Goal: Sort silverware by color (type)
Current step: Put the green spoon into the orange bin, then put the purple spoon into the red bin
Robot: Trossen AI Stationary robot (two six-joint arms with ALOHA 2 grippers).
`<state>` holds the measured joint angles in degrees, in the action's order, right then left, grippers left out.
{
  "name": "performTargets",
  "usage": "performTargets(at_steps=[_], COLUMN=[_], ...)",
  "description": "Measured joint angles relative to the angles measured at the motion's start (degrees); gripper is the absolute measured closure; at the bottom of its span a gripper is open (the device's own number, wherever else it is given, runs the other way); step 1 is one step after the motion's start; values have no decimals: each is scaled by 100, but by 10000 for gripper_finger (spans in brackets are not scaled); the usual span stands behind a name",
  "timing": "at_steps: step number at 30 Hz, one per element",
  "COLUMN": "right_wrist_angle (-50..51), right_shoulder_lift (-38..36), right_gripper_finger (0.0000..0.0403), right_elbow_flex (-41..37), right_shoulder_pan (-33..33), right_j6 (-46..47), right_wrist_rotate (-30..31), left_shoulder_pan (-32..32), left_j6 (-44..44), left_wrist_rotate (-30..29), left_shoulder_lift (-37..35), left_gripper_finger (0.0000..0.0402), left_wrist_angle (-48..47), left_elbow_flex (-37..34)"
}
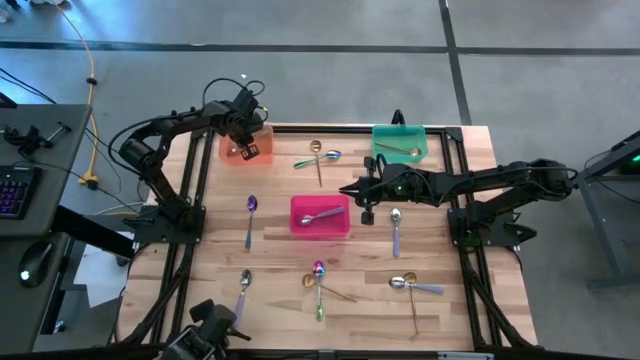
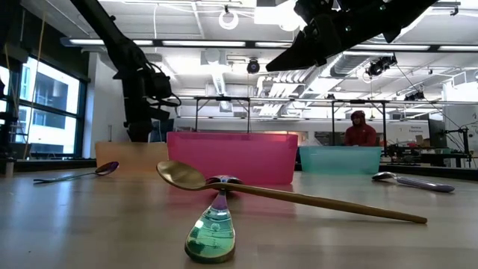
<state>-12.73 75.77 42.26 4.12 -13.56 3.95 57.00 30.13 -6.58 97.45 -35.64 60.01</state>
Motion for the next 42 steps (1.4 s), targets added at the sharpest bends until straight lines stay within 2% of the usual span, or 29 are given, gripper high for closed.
performTargets(at_steps=[5,9,15,19,24,30,35,39,42], right_wrist_angle=[1,23,31,5,-172,-666,-1206,-1178,-974], right_shoulder_lift=[0,0,0,0,0,2,2,2,0], right_gripper_finger=[396,396,396,396,396,396,396,396,396], right_elbow_flex=[0,0,0,0,2,2,4,7,7], right_shoulder_pan=[0,0,0,0,0,0,0,-15,-15], right_j6=[-49,-51,-45,-44,-42,68,319,489,722], right_wrist_rotate=[0,0,0,0,0,-1,47,680,998], left_shoulder_pan=[-1,-1,-1,-1,-12,-312,-937,-1618,-2140], left_j6=[-8,-68,-279,-596,-863,-1225,-1881,-2322,-2381], left_wrist_rotate=[1,-1,6,335,1014,1698,2080,2155,2197], left_shoulder_lift=[2,0,-322,-771,-1558,-2685,-3478,-3871,-3993], left_gripper_finger=[337,336,364,389,400,401,401,401,401], left_wrist_angle=[-4,75,486,998,1876,3274,4819,6054,6484], left_elbow_flex=[0,0,-2,-152,-851,-2183,-3281,-3984,-4350])
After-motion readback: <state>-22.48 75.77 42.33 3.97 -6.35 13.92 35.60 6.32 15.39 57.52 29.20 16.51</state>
